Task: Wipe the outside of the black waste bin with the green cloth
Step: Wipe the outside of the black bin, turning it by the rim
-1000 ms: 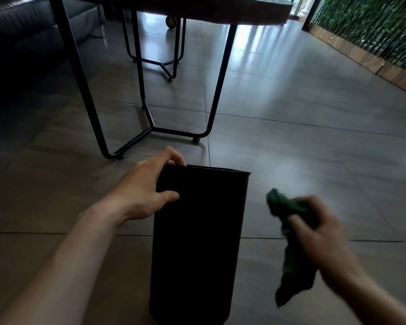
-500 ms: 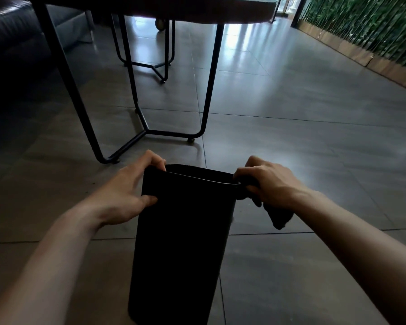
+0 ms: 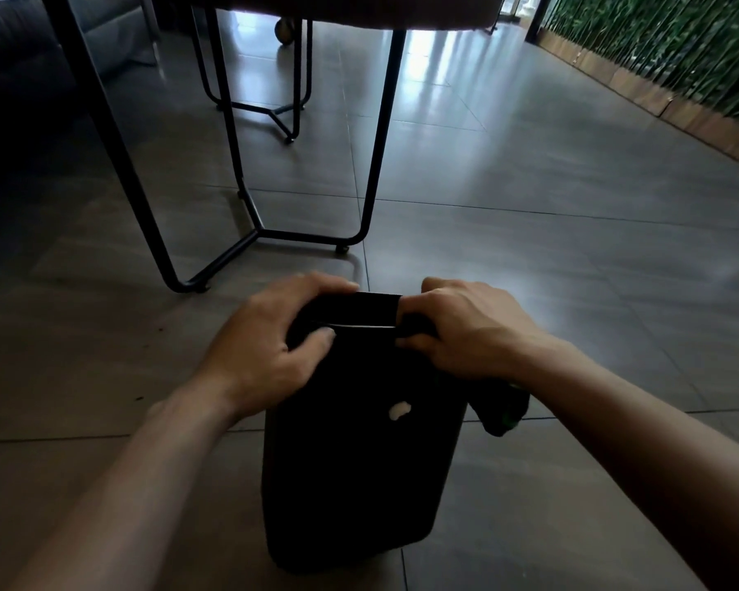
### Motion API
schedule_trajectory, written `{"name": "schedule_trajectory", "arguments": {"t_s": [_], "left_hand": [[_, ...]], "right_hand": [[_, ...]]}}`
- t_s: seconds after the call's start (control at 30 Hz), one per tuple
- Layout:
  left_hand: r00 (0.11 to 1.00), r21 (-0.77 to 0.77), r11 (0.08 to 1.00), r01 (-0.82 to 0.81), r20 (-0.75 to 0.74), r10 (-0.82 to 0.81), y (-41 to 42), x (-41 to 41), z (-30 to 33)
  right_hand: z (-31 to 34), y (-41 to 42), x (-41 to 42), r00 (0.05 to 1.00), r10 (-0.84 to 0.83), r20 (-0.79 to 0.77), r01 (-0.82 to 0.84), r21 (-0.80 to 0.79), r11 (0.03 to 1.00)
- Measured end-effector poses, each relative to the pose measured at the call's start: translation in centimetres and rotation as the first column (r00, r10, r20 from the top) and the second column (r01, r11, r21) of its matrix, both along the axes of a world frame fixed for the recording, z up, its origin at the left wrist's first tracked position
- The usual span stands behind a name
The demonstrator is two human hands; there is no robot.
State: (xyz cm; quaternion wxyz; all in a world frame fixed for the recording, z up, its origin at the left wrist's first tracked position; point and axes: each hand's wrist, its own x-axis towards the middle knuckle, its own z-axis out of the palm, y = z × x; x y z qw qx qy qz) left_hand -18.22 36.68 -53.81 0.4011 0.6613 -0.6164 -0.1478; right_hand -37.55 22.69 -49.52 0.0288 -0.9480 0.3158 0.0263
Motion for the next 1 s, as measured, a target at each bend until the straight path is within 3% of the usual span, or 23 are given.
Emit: {"name": "schedule_trajectory", "arguments": {"t_s": [0.13,0.27,0.4,0.47,0.53,0.67,0.77,0.9,1.0], "left_hand": [[0.974,0.118,0.993,-0.019,0.226,-0.008,-0.4,-0.4,-0.6],[0.975,0.154,0.983,-0.098,0.213,0.064,-0.1,0.8,-1.0],[0.975,0.194,0.968,-0.160,0.184,0.125,0.3,1.7,-1.8],[0.975,0.184,0.971,-0.154,0.188,0.119,0.3,1.7,-1.9],[0.974,0.175,0.972,-0.154,0.191,0.120,0.2,1.5,-1.8],[0.976,0.193,0.968,-0.161,0.179,0.126,0.2,1.5,-1.7],[0.978,0.189,0.969,-0.161,0.163,0.131,0.1,1.6,-1.7],[0.979,0.193,0.967,-0.170,0.142,0.144,-0.1,1.5,-1.9],[0.983,0.207,0.965,-0.163,0.118,0.141,-0.1,1.5,-2.0]], "right_hand": [[-0.5,0.5,2.0,0.998,-0.044,0.037,0.044,-0.011,0.999],[-2.0,1.3,2.1,0.971,-0.036,0.238,0.029,0.034,0.999],[-4.4,2.8,-0.5,0.748,-0.125,0.651,0.016,0.171,0.985],[-6.0,4.1,-1.6,0.661,-0.089,0.745,-0.001,0.120,0.993],[-7.7,5.4,-1.9,0.627,0.047,0.777,-0.064,-0.009,0.998],[-11.2,7.1,-0.1,0.655,0.382,0.652,-0.224,-0.315,0.922],[-14.3,7.2,0.5,0.709,0.565,0.423,-0.361,-0.470,0.805],[-18.4,7.6,-1.4,0.763,0.634,0.124,-0.505,-0.496,0.706],[-19.2,6.9,-2.8,0.673,0.739,-0.042,-0.656,-0.496,0.569]]}}
